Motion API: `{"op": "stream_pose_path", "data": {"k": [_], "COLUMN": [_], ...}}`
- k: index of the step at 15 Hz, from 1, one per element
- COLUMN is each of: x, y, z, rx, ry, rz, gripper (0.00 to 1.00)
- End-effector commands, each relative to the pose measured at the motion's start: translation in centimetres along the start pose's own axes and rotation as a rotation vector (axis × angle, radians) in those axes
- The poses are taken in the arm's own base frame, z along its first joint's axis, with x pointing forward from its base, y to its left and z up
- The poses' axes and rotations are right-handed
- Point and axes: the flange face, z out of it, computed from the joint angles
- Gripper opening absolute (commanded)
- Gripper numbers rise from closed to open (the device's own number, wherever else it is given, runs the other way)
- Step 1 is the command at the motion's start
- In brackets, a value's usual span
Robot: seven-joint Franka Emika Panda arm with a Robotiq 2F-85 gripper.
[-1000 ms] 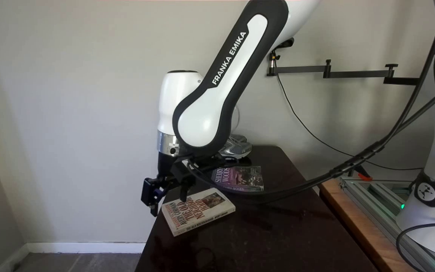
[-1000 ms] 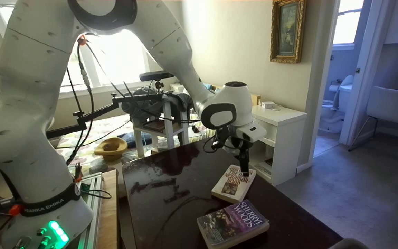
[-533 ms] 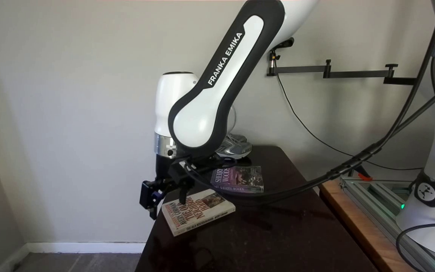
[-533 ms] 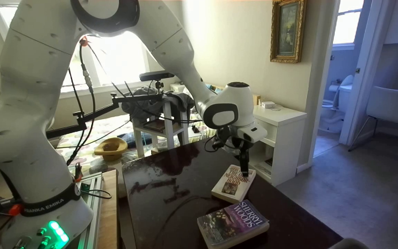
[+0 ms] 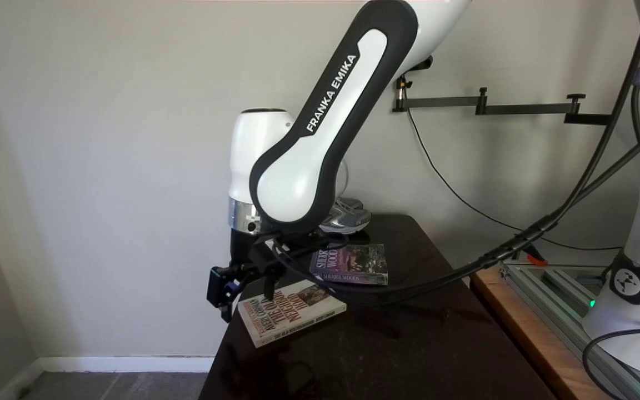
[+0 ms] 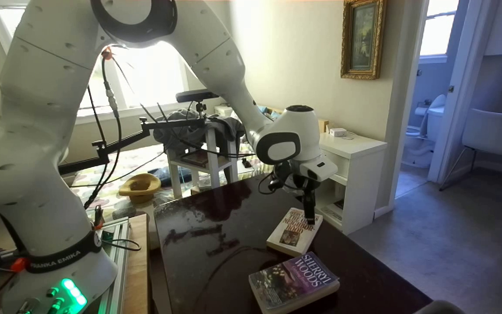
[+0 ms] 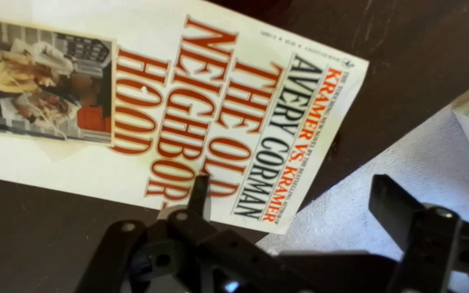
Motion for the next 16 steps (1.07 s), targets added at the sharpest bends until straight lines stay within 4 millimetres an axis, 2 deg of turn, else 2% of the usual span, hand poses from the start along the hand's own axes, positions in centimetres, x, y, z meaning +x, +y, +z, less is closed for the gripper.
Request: {"op": "stream_pose_path", "data": {"k": [1, 6, 16], "x": [-0.1, 0.4, 2.2], "y": [-0.1, -0.2, -1.3], "z": [1.6, 2.6, 3.0], "rx": [-0.009, 0.018, 0.035], "ry": [0.03, 0.093, 0.166], "rz": [0.027, 0.078, 0.085], "gripper": [1.0, 1.0, 1.0]}}
